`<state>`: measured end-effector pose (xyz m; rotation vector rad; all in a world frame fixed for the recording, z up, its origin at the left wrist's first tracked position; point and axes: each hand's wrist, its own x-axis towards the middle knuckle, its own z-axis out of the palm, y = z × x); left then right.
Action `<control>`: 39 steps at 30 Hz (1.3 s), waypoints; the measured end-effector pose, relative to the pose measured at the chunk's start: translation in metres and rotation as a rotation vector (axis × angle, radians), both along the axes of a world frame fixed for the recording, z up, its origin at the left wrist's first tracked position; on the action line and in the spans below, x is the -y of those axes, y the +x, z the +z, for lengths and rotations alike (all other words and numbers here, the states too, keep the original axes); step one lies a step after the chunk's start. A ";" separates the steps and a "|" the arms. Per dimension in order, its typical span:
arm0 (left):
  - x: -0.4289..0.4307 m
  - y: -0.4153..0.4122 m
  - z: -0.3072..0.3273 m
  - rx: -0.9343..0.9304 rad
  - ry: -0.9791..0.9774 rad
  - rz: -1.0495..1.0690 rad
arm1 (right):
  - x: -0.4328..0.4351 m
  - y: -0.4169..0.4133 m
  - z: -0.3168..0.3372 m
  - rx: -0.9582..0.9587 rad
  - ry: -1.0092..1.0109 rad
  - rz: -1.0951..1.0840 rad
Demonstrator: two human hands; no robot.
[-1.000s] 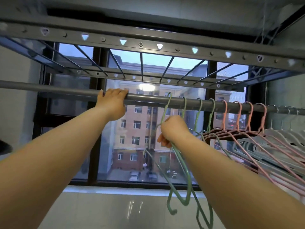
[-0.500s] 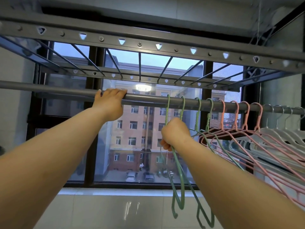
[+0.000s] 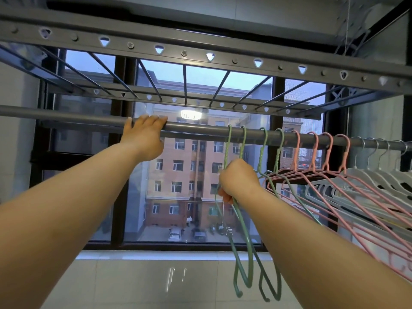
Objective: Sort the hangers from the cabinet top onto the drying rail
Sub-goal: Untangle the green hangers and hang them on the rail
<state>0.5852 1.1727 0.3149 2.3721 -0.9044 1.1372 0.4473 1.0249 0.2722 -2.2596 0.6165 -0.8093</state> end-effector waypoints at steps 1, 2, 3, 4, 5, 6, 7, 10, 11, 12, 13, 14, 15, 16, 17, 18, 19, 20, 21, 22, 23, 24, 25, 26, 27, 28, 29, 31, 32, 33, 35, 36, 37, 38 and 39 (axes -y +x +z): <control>0.000 0.000 0.000 -0.003 -0.001 0.000 | 0.001 0.001 0.000 -0.002 -0.001 0.000; 0.000 -0.001 0.000 -0.006 0.001 0.001 | 0.001 0.001 0.000 -0.008 -0.005 0.000; 0.000 -0.001 0.001 -0.009 0.004 0.002 | 0.001 0.002 0.000 -0.014 -0.012 0.001; 0.001 -0.002 0.001 -0.011 0.006 0.005 | 0.001 0.003 -0.001 -0.022 -0.023 0.001; 0.001 -0.003 0.000 -0.013 0.007 0.007 | 0.002 0.003 -0.001 -0.031 -0.037 -0.002; 0.001 -0.003 0.000 -0.017 0.006 0.009 | 0.002 0.003 -0.001 -0.039 -0.052 -0.009; 0.001 -0.004 0.000 -0.020 0.004 0.010 | 0.001 0.003 -0.002 -0.051 -0.072 -0.019; 0.001 -0.004 0.002 -0.027 0.003 0.013 | 0.000 0.004 0.000 -0.062 -0.087 -0.007; 0.001 -0.004 0.002 -0.031 0.003 0.015 | -0.001 0.005 0.000 -0.066 -0.083 0.004; 0.001 -0.004 0.003 -0.035 0.002 0.018 | -0.003 0.006 0.000 -0.067 -0.075 0.014; 0.001 -0.004 0.003 -0.035 0.001 0.020 | -0.004 0.007 0.000 -0.060 -0.066 0.024; 0.002 -0.004 0.003 -0.033 -0.002 0.023 | -0.005 0.008 0.000 -0.051 -0.057 0.030; 0.002 -0.004 0.003 -0.031 -0.006 0.023 | -0.006 0.009 0.000 -0.041 -0.054 0.028; 0.002 -0.004 0.002 -0.032 -0.011 0.023 | -0.006 0.009 -0.001 -0.030 -0.057 0.021; 0.002 -0.005 0.002 -0.034 -0.016 0.023 | -0.005 0.009 -0.002 -0.025 -0.063 0.009; 0.002 -0.005 0.002 -0.036 -0.017 0.024 | -0.005 0.008 -0.003 -0.028 -0.072 0.002; 0.002 -0.006 0.002 -0.039 -0.014 0.026 | -0.005 0.007 -0.003 -0.036 -0.084 0.004; 0.002 -0.007 0.002 -0.041 -0.010 0.030 | -0.005 0.004 -0.003 -0.049 -0.097 0.001; 0.002 -0.007 0.002 -0.043 -0.007 0.034 | -0.005 0.001 -0.003 -0.067 -0.117 -0.003; 0.002 -0.007 0.001 -0.044 -0.006 0.037 | -0.005 -0.001 -0.003 -0.082 -0.140 -0.001; 0.003 -0.008 0.000 -0.044 -0.011 0.038 | -0.005 -0.004 -0.003 -0.088 -0.159 0.009; 0.003 -0.008 -0.002 -0.040 -0.023 0.034 | -0.005 -0.006 -0.002 -0.090 -0.179 0.020; 0.003 -0.009 -0.004 -0.033 -0.043 0.025 | -0.005 -0.008 -0.001 -0.095 -0.195 0.021; 0.003 -0.010 -0.007 -0.027 -0.067 0.012 | -0.004 -0.010 -0.001 -0.103 -0.209 0.013; 0.004 -0.013 -0.010 -0.024 -0.091 0.001 | -0.003 -0.012 0.000 -0.109 -0.222 0.008; 0.005 -0.016 -0.013 -0.026 -0.107 -0.007 | -0.002 -0.015 0.000 -0.105 -0.238 0.008; 0.005 -0.021 -0.017 -0.029 -0.115 -0.012 | -0.002 -0.019 0.000 -0.089 -0.257 0.013; 0.005 -0.033 -0.023 -0.031 -0.123 -0.020 | -0.003 -0.028 0.000 -0.038 -0.282 0.034; 0.003 -0.042 -0.025 -0.030 -0.128 -0.027 | -0.003 -0.034 -0.001 -0.015 -0.300 0.042; 0.002 -0.052 -0.026 -0.030 -0.134 -0.035 | -0.004 -0.039 -0.001 0.001 -0.325 0.046; -0.002 -0.077 -0.025 -0.043 -0.150 -0.057 | -0.005 -0.051 0.000 0.031 -0.374 0.047; -0.002 -0.092 -0.023 -0.057 -0.163 -0.070 | -0.005 -0.059 0.002 0.045 -0.396 0.047; -0.002 -0.108 -0.022 -0.077 -0.178 -0.086 | -0.005 -0.069 0.003 0.059 -0.415 0.052; -0.002 -0.125 -0.020 -0.098 -0.193 -0.106 | -0.004 -0.079 0.004 0.064 -0.433 0.061; 0.000 -0.143 -0.018 -0.115 -0.204 -0.129 | -0.001 -0.091 0.005 0.066 -0.450 0.072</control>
